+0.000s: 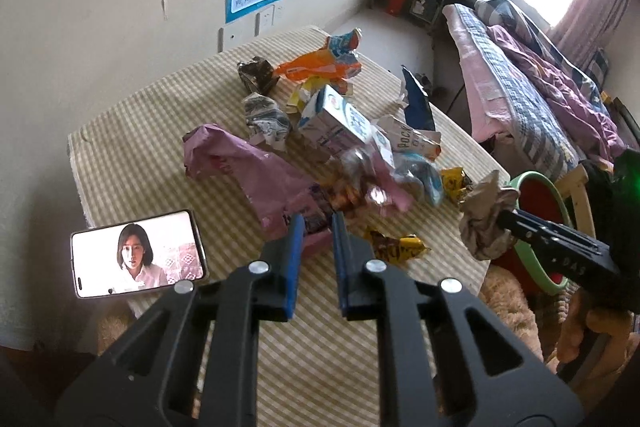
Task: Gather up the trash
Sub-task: 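Carry both held pieces of trash over the green bucket with both tools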
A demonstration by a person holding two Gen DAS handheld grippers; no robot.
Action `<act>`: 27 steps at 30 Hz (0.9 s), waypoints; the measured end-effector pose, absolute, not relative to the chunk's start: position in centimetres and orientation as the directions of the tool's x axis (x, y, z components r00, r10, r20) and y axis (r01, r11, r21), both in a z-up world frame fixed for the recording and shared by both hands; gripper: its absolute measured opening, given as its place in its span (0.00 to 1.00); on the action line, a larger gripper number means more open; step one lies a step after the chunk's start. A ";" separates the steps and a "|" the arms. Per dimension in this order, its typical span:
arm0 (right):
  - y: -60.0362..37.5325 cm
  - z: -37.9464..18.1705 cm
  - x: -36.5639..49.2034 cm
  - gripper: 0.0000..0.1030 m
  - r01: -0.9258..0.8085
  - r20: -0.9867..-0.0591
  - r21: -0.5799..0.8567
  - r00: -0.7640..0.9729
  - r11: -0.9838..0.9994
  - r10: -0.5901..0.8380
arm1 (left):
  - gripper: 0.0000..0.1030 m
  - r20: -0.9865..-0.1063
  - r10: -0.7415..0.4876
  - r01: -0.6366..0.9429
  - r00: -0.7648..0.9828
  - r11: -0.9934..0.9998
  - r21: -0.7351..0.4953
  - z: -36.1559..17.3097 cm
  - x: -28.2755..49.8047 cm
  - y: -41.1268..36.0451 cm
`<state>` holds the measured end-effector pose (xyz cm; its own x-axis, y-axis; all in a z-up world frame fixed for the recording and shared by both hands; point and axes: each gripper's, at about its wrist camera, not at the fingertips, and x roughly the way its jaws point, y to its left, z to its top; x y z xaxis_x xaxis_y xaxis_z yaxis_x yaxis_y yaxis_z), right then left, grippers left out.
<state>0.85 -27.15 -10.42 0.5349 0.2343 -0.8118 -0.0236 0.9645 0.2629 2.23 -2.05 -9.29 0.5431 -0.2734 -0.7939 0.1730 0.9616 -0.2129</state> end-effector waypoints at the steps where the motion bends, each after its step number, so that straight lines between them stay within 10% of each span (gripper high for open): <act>1: -27.3 -10.3 0.7 0.31 -0.018 -0.809 0.265 0.540 0.964 0.232 | 0.14 -0.795 -0.278 0.180 0.539 0.960 -0.213 -9.4 2.3 -2.3; 5: -28.2 -10.0 0.0 0.31 0.009 -0.800 0.277 0.557 0.961 0.225 | 0.60 -0.781 -0.264 0.232 0.566 0.960 -0.156 -9.9 2.9 -3.2; 13: -28.8 -10.4 -0.9 0.31 0.029 -0.801 0.301 0.551 0.953 0.236 | 0.60 -0.849 -0.260 0.366 0.459 0.927 -0.086 -13.9 6.8 -5.8; 24: -29.0 -10.6 -1.0 0.31 0.029 -0.793 0.336 0.548 0.941 0.266 | 0.06 -0.855 -0.327 0.343 0.404 0.920 -0.189 -13.9 5.4 -5.0; 27: -29.4 -10.3 -1.0 0.31 0.033 -0.784 0.341 0.562 0.940 0.265 | 0.06 -0.826 -0.360 0.336 0.434 0.915 -0.223 -12.1 4.3 -5.1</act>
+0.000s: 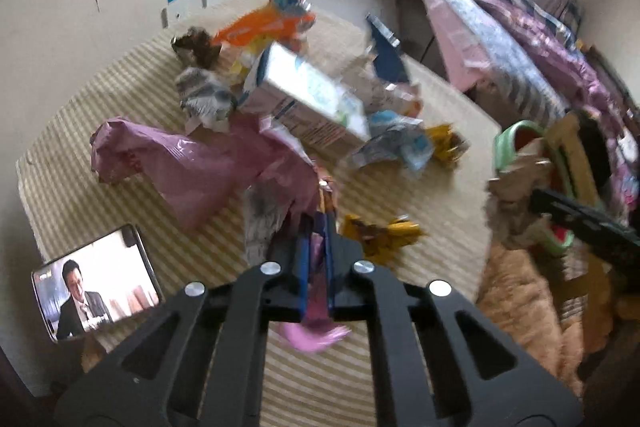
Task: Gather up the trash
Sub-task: 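Carry both held pieces of trash over the green bucket with both tools, then open both tools to drop the trash into the bucket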
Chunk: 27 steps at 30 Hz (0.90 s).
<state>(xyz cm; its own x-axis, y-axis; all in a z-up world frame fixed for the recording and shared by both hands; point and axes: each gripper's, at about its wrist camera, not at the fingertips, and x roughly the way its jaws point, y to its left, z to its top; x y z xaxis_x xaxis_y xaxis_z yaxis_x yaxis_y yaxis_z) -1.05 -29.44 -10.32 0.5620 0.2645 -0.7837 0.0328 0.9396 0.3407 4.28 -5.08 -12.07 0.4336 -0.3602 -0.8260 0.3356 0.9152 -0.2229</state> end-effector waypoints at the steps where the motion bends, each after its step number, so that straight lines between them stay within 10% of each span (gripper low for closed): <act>1: -29.7 -10.2 -1.1 0.31 0.037 -0.781 0.343 0.567 0.939 0.262 | 0.06 -0.818 -0.364 0.344 0.445 0.913 -0.220 -11.5 4.1 -5.4; 27: -48.4 -9.0 -10.3 0.35 0.575 -0.781 0.287 0.603 0.766 -0.160 | 0.06 -0.715 -0.686 0.815 0.140 0.489 -0.310 -7.0 0.5 -35.3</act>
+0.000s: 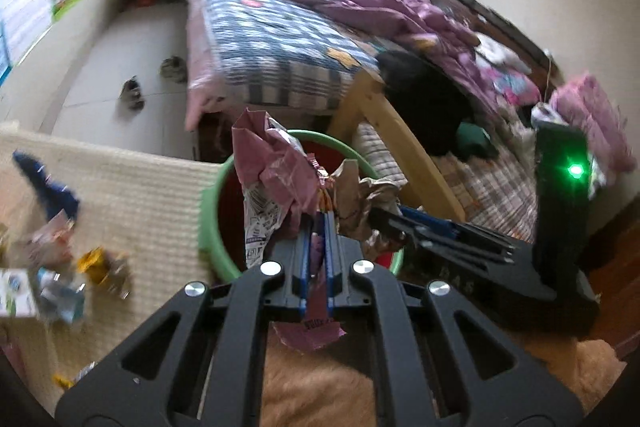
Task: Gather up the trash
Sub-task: 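Open both tools to drop the trash into the bucket, then grasp yellow snack bag with left tool while right tool grasps silver wrapper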
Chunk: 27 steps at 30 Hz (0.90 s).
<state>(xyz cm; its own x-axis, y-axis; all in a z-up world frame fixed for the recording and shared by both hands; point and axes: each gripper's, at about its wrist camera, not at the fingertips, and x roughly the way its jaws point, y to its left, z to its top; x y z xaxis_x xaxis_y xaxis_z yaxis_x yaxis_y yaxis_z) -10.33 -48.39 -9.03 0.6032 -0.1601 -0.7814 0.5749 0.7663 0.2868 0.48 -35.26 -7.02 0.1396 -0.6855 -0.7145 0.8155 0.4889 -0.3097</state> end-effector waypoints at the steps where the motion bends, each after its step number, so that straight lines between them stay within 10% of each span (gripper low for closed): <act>1: -48.7 -9.1 -10.7 0.37 0.585 -0.782 0.285 0.600 0.759 -0.170 | 0.06 -0.721 -0.680 0.822 0.135 0.483 -0.302 -7.2 0.2 -35.9; 5: -49.6 -9.3 -11.5 0.50 0.610 -0.781 0.288 0.595 0.738 -0.187 | 0.61 -0.725 -0.672 0.820 0.151 0.495 -0.288 -7.7 -0.1 -36.7; 14: -47.8 -8.9 -10.4 0.52 0.577 -0.771 0.277 0.610 0.769 -0.180 | 0.61 -0.737 -0.646 0.710 0.200 0.614 -0.345 -8.6 1.5 -30.6; 27: -41.8 -10.6 -6.1 0.52 0.440 -0.801 0.283 0.598 0.852 -0.043 | 0.61 -0.863 -0.344 0.552 0.370 0.828 -0.094 -14.6 4.2 -14.0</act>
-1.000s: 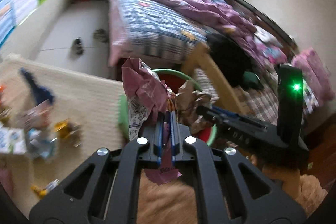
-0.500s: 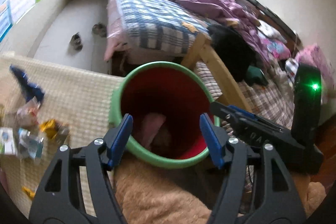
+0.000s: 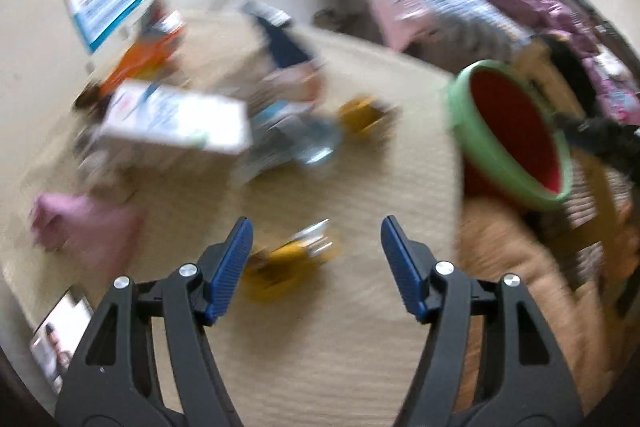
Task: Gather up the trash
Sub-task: 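Grasp yellow snack bag with left tool while right tool grasps silver wrapper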
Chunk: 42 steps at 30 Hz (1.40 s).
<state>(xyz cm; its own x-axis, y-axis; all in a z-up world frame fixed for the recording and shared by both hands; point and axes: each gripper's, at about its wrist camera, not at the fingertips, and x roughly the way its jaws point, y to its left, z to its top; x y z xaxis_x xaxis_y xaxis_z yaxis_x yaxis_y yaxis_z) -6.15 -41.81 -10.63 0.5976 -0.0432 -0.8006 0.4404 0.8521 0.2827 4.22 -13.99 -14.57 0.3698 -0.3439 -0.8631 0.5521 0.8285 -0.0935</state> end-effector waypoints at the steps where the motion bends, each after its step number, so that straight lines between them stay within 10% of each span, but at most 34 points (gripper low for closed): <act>1: -41.3 -10.8 -5.9 0.52 0.430 -0.803 0.283 0.595 0.857 -0.033 | 0.61 -0.873 -0.318 0.543 0.369 0.836 -0.075 -15.3 4.5 -13.2; 8: -38.7 -11.1 -4.8 0.52 0.374 -0.815 0.285 0.579 0.882 0.017 | 0.60 -0.904 -0.285 0.583 0.318 0.811 -0.051 -18.3 5.3 -13.2; 15: -36.8 -11.6 -4.3 0.52 0.333 -0.824 0.285 0.563 0.899 0.053 | 0.07 -0.917 -0.294 0.575 0.269 0.813 -0.092 -19.4 5.8 -13.2; 33: -26.0 -13.9 8.4 0.52 -0.036 -0.848 0.176 0.502 0.984 0.170 | 0.08 -0.914 -0.321 0.335 0.247 0.914 -0.230 -18.4 2.5 -6.2; 42: -23.8 -17.6 13.2 0.48 -0.092 -0.907 0.150 0.383 0.984 0.174 | 0.44 -0.891 -0.361 0.287 0.275 0.915 -0.282 -18.0 2.8 -4.6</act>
